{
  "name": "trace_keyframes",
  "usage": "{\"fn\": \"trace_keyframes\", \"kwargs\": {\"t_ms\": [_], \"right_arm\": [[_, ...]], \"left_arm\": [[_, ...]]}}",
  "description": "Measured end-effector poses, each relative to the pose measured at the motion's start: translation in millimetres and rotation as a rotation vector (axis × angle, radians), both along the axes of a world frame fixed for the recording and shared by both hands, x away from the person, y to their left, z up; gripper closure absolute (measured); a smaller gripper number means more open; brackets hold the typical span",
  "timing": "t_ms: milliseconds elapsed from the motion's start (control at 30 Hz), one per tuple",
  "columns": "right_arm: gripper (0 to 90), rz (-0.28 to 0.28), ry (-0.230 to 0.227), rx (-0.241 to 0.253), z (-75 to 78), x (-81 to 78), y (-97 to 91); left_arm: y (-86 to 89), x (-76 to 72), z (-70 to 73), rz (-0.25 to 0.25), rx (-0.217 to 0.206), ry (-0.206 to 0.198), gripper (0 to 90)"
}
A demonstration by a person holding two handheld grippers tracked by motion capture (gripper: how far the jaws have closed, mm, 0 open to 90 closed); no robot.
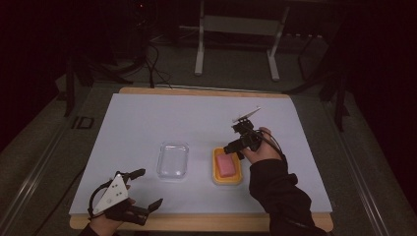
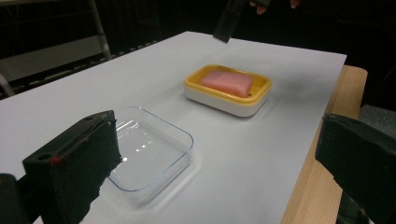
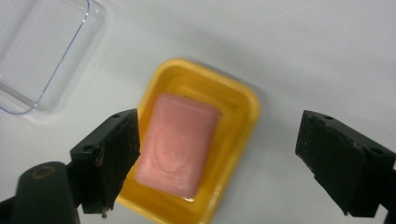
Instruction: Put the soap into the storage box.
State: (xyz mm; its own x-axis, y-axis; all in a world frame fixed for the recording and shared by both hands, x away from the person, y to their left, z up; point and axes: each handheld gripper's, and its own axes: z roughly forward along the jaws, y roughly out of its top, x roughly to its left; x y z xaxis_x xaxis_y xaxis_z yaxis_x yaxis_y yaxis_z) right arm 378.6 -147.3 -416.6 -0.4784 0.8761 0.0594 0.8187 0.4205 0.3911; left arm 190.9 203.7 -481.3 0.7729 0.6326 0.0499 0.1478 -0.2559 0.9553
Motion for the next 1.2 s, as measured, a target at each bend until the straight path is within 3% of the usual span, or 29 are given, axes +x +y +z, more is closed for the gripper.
{"fn": "trace_keyframes", "kwargs": {"t_ms": [233,333,500,633,767,967,1200], "right_arm": [[13.5,0.085,-0.086,0.041,4.0,-8.9,-24.5],[13.9,0.107,-0.093,0.073,0.7,-13.6,-33.8],[14.6,0.154,-0.181,0.096,-5.0,-26.2,-49.6],[13.7,0.162,-0.211,0.115,-10.0,-34.6,-61.2],[13.4,0.172,-0.228,0.085,-24.3,-46.2,-78.5],[13.4,0.145,-0.245,0.100,-38.2,-57.8,-99.2],[13.5,0.117,-0.326,0.143,-46.3,-70.3,-118.1]], "left_arm": [[1.5,-1.7,-1.1,0.009,0.006,0.001,0.2],[1.9,-1.9,-1.4,0.011,0.008,0.002,0.2],[3.1,-2.0,-1.9,0.013,0.005,0.005,0.2],[2.6,-2.0,-2.3,0.013,0.006,0.007,0.2],[2.0,-1.7,-2.6,0.015,0.007,0.009,0.2],[2.0,-0.9,-2.9,0.016,0.011,0.010,0.2],[2.4,-0.5,-3.1,0.018,0.009,0.012,0.2]]}}
